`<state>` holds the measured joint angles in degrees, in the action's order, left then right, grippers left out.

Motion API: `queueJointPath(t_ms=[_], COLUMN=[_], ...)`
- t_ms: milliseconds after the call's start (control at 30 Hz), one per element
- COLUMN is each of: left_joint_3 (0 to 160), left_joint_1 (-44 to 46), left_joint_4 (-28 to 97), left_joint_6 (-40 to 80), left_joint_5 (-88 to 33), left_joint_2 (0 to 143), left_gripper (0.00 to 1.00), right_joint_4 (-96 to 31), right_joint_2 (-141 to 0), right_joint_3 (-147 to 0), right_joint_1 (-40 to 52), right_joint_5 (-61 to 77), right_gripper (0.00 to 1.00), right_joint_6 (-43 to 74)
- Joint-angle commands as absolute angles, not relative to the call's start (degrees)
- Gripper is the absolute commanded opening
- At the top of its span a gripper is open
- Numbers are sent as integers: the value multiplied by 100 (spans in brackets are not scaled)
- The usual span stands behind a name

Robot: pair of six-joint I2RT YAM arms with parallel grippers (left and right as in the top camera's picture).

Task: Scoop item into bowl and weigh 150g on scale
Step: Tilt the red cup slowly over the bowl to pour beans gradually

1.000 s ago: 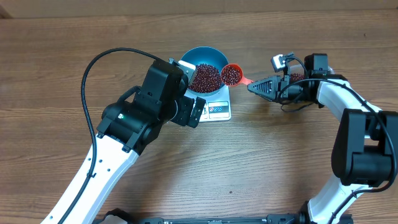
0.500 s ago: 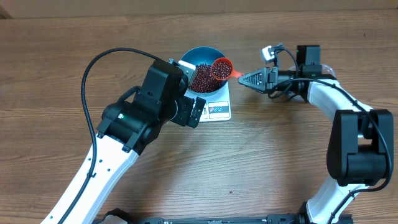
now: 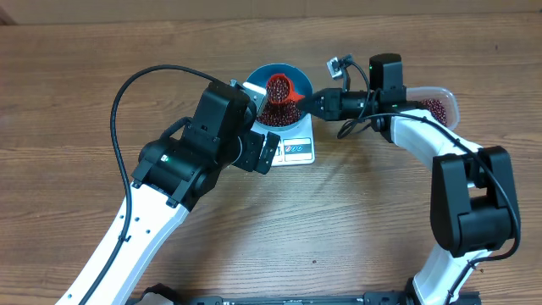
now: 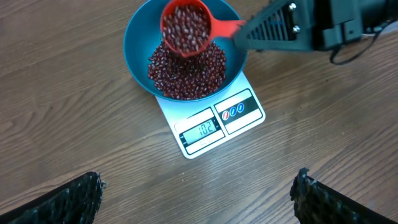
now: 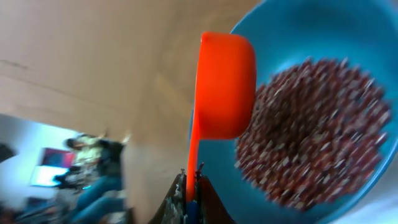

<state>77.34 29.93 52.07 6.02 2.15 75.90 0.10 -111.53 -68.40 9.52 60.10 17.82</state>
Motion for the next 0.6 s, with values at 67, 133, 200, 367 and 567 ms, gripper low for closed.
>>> queueJointPath(t_ms=[67, 133, 200, 367, 567], left_joint_3=[7826, 7826, 7826, 7826, 7826], left_joint_1=[3009, 3009, 3009, 3009, 3009], left_joint_4=[5186, 5186, 5186, 5186, 5186], left_joint_6=[622, 622, 622, 622, 622], left_joint_5=[187, 187, 189, 187, 187], left_joint_2=[7620, 7620, 7620, 7620, 7620], left_gripper=[100, 100, 100, 99, 100], right_joint_4=[279, 276, 276, 272, 274], right_joint_2=[-11172, -11172, -11172, -11172, -11172], right_joint_3=[-6864, -6864, -6862, -6862, -6862], right_joint_1=[1017, 1017, 1017, 1017, 1017], right_joint_5=[5135, 5103, 5103, 5103, 5100], right_gripper=[4, 4, 4, 4, 4], right_joint_6=[1122, 709, 484, -152, -847])
